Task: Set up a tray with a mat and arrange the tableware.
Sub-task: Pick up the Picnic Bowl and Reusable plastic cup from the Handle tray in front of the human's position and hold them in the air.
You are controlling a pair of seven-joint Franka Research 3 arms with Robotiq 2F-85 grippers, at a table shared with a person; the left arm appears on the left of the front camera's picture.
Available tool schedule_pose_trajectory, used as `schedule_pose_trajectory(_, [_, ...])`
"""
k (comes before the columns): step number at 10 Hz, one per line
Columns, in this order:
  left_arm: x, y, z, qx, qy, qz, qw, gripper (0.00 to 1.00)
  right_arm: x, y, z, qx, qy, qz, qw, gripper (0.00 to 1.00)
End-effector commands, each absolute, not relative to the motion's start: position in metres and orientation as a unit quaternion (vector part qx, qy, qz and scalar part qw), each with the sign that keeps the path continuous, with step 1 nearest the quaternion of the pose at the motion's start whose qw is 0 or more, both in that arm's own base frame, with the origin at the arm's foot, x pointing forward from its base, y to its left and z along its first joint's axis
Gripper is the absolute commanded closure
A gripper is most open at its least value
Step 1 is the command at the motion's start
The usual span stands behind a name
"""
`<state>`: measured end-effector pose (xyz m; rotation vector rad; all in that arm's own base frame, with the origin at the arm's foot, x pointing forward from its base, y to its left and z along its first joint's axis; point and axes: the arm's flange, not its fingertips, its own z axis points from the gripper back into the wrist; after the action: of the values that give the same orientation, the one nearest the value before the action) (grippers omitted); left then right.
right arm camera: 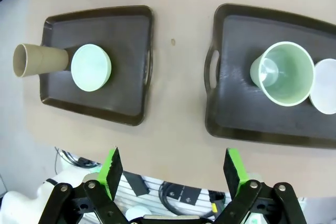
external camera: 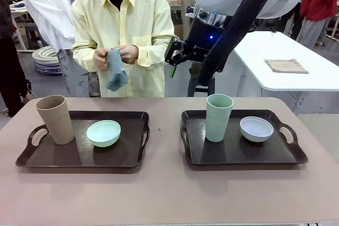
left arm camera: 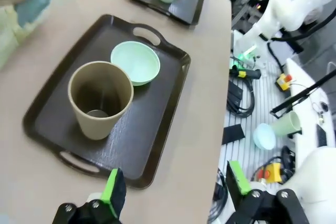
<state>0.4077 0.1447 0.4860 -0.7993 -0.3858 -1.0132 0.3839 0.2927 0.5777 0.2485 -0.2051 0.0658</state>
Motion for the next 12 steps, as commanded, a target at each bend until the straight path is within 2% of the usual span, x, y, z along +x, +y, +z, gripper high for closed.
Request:
schedule_pose_trajectory(1, [0.400, 0.140, 0.484, -0.365, -0.190, -0.473, 0.779, 0.00, 0.378, 0.290, 0.577, 0.109, -0.108, 0.026, 0.988, 0.00])
schedule_pose_trajectory(3, [0.406, 0.142, 0.485, -0.371, -0.178, -0.470, 0.781, 0.00, 0.378, 0.290, 0.577, 0.109, -0.108, 0.026, 0.988, 0.00])
schedule_pose_trajectory(4, [0.422, 0.134, 0.485, -0.303, -0.205, -0.473, 0.801, 0.00, 0.381, 0.293, 0.580, 0.125, -0.104, 0.034, 0.986, 0.00])
schedule_pose_trajectory(5, [0.432, 0.125, 0.482, -0.268, -0.238, -0.500, 0.788, 0.00, 0.390, 0.306, 0.571, 0.134, -0.098, 0.052, 0.985, 0.00])
schedule_pose_trajectory(8, [0.447, 0.125, 0.466, -0.257, -0.291, -0.596, 0.703, 0.00, 0.411, 0.358, 0.542, 0.140, -0.066, 0.091, 0.984, 0.00])
schedule_pose_trajectory(11, [0.464, 0.139, 0.439, -0.342, -0.246, -0.644, 0.638, 0.00, 0.423, 0.410, 0.517, 0.128, -0.042, 0.123, 0.983, 0.00])
schedule_pose_trajectory(12, [0.468, 0.141, 0.429, -0.341, -0.246, -0.652, 0.631, 0.00, 0.426, 0.423, 0.508, 0.119, -0.037, 0.124, 0.984, 0.00])
